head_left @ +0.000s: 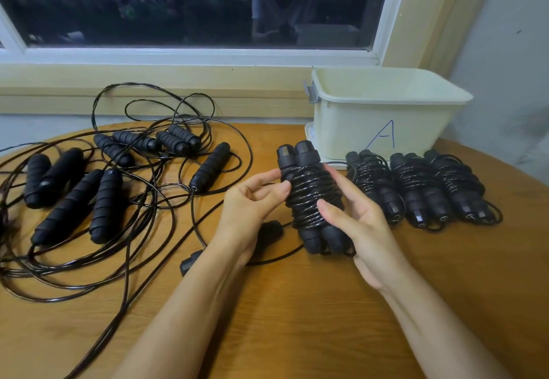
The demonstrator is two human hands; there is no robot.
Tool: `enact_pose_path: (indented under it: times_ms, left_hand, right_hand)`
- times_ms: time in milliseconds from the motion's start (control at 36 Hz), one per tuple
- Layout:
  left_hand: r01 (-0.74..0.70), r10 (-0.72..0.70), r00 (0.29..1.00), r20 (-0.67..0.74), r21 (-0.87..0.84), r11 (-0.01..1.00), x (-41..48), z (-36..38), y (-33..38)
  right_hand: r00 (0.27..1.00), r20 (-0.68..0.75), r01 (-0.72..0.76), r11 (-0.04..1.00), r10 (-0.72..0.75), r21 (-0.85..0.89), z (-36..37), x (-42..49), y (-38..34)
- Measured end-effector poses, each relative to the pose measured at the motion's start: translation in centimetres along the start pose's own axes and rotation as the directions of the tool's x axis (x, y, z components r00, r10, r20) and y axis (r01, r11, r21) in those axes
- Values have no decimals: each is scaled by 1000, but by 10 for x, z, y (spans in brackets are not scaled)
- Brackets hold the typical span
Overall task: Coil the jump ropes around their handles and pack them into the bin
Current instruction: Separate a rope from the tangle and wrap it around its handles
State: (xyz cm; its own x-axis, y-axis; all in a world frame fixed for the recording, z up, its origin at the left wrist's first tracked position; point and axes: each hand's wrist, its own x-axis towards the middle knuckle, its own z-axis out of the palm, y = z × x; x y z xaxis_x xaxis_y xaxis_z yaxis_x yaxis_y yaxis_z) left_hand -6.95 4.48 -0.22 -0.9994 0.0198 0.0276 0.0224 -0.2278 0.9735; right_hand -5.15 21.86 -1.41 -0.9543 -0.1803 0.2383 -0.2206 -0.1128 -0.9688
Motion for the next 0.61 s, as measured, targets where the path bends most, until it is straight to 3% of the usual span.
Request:
enact_pose_path:
  times_ms: [194, 278, 417, 611]
  left_hand:
    - [-34, 37, 992, -117, 30, 999, -5, 7, -1]
    - [-44, 50, 986, -162, 44, 998, -6, 11, -3]
    - [-80, 79, 976, -201, 4, 997, -11, 15, -4]
    - [-103, 94, 969, -228, -31, 994, -14, 19, -4]
  right_hand:
    - [983, -42, 154, 937, -176, -315, 2, 0, 5]
    - [936, -70, 249, 792, -344, -557, 7, 0, 15]
    - [872, -102, 263, 635, -478, -726, 12, -1, 25]
    - [896, -68, 173, 486, -439, -857, 29, -6, 27]
